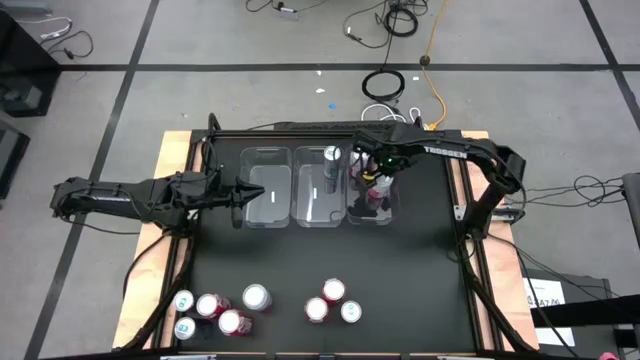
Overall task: Sort soda cans
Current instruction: Put the pink-white soda can into the right transparent bin, then put the red soda can into the left transparent bin
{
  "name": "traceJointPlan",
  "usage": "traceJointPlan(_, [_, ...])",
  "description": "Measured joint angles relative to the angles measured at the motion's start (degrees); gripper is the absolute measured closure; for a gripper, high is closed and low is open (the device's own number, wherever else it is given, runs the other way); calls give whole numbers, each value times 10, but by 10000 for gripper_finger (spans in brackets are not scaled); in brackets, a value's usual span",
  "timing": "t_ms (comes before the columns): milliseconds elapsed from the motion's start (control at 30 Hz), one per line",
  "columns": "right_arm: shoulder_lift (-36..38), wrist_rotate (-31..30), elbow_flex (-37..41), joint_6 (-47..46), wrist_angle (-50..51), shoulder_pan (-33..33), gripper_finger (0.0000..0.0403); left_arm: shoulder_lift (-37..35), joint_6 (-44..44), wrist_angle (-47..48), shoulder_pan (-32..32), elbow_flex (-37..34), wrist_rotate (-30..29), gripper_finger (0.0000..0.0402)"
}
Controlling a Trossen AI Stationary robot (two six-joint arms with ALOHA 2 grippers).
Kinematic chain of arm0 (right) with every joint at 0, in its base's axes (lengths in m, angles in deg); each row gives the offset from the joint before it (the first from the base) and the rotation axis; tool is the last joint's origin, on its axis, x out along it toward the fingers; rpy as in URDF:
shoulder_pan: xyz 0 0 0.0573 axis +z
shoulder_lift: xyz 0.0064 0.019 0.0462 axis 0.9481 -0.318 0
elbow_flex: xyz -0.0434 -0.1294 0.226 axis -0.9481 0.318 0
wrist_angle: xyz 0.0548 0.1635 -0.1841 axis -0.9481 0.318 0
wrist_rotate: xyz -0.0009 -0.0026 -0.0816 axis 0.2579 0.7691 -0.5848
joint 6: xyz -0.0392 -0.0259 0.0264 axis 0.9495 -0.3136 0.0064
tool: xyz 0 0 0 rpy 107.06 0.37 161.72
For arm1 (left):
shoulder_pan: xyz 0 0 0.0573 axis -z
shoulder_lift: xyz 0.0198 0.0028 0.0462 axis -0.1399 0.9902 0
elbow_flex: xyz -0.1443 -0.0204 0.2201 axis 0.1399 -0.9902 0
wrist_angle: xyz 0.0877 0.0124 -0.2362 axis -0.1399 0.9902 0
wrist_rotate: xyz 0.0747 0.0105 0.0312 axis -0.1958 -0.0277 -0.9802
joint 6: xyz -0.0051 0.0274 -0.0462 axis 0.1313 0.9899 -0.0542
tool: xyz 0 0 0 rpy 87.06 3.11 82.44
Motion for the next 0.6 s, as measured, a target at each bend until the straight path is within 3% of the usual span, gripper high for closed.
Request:
traceJointPlan(300, [119, -2, 0, -83, -8, 29, 9, 0, 0, 0, 0, 0, 0, 359])
traceJointPlan(600, [188, -135, 0, -96, -18, 203, 9, 0, -1, -6, 0, 0, 0, 359])
